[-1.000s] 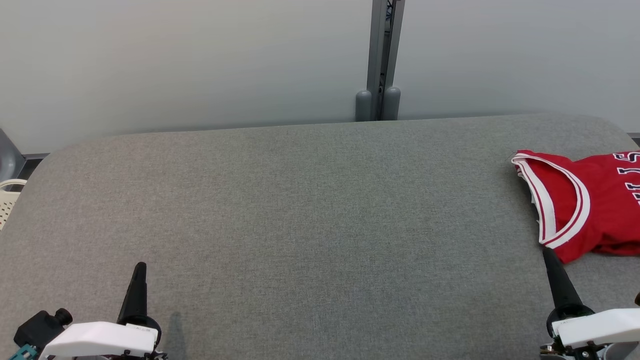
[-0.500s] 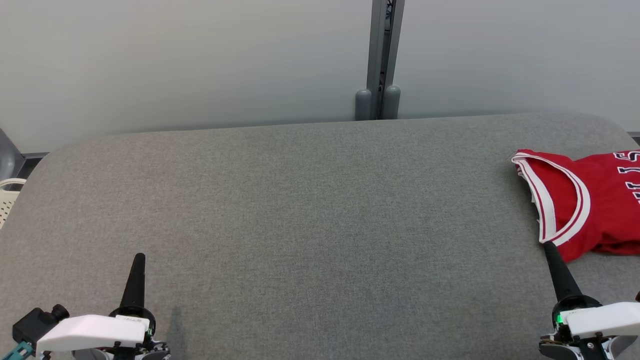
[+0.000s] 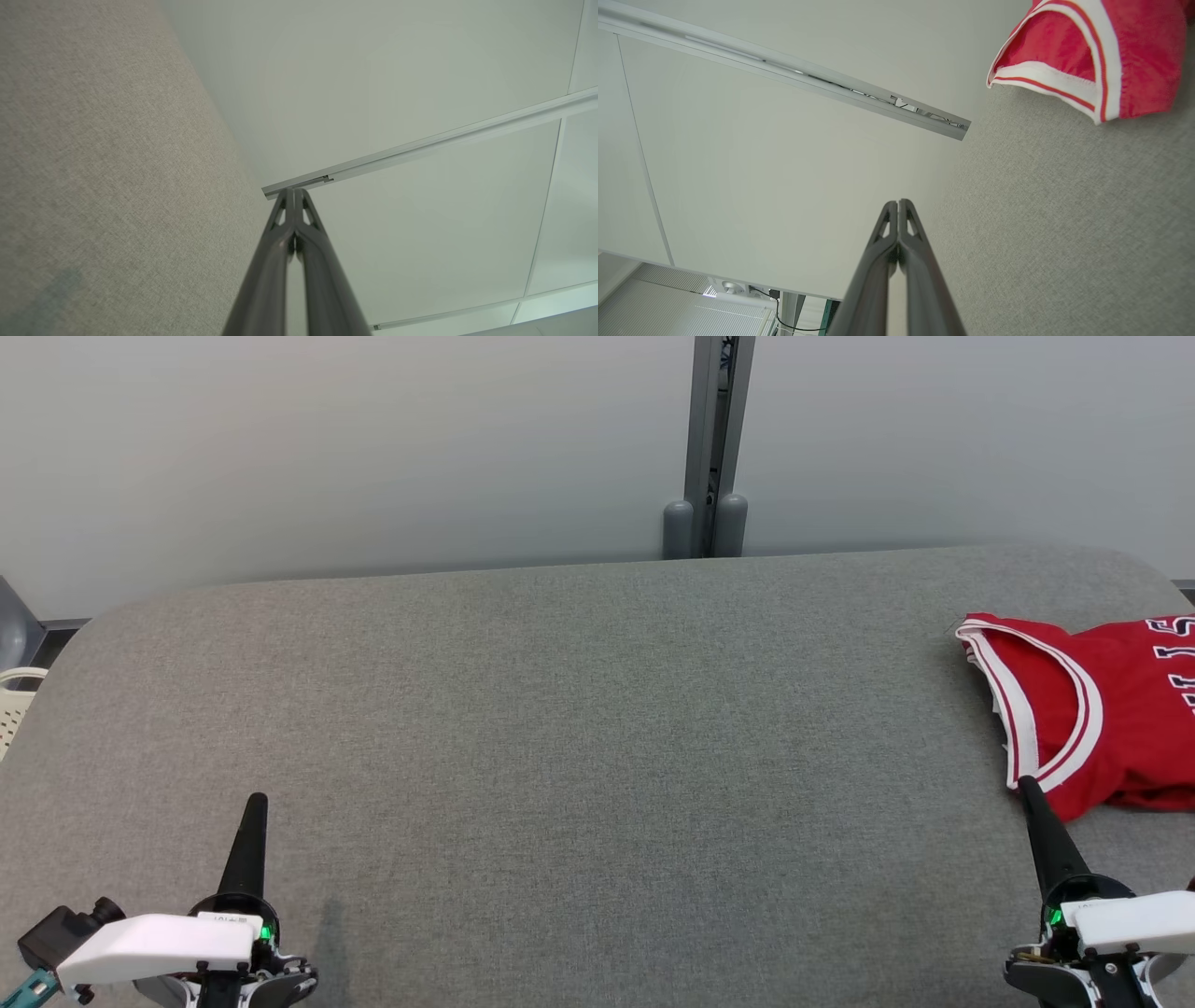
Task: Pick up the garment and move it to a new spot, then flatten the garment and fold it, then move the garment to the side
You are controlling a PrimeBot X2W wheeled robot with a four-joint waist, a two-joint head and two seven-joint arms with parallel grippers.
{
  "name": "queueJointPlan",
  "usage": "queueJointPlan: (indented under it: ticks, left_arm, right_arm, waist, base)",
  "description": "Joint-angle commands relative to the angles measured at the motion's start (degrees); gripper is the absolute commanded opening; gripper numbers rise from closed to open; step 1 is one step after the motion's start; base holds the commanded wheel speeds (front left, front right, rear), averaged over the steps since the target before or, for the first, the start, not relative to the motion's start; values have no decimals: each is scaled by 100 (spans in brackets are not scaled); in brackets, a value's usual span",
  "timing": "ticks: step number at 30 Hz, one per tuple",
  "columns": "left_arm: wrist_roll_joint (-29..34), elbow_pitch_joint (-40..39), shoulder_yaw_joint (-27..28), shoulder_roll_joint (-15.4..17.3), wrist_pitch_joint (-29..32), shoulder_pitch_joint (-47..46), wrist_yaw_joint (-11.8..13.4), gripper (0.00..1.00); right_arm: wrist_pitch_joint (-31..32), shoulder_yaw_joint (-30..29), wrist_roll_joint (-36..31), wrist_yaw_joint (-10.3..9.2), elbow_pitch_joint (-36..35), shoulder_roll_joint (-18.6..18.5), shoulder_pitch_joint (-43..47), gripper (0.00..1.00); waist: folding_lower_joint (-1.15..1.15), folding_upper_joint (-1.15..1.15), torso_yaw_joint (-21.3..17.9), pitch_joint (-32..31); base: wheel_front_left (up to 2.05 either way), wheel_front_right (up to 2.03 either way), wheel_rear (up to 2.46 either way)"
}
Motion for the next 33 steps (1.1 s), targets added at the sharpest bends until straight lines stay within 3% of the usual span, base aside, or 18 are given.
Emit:
queueJointPlan:
  ticks: [1,33]
  left_arm:
    - [-126,-48,51,10,33,-166,-49,0]
    - [-1283,-43,272,-132,360,-351,-201,0]
  right_arm:
    - [45,-28,152,2,2,-60,-96,0]
    - [170,-67,1489,3,272,-64,-335,0]
  waist:
    - [0,0,0,2]
    - [0,0,-8,37]
  base:
    - [0,0,0]
    - [0,0,0]
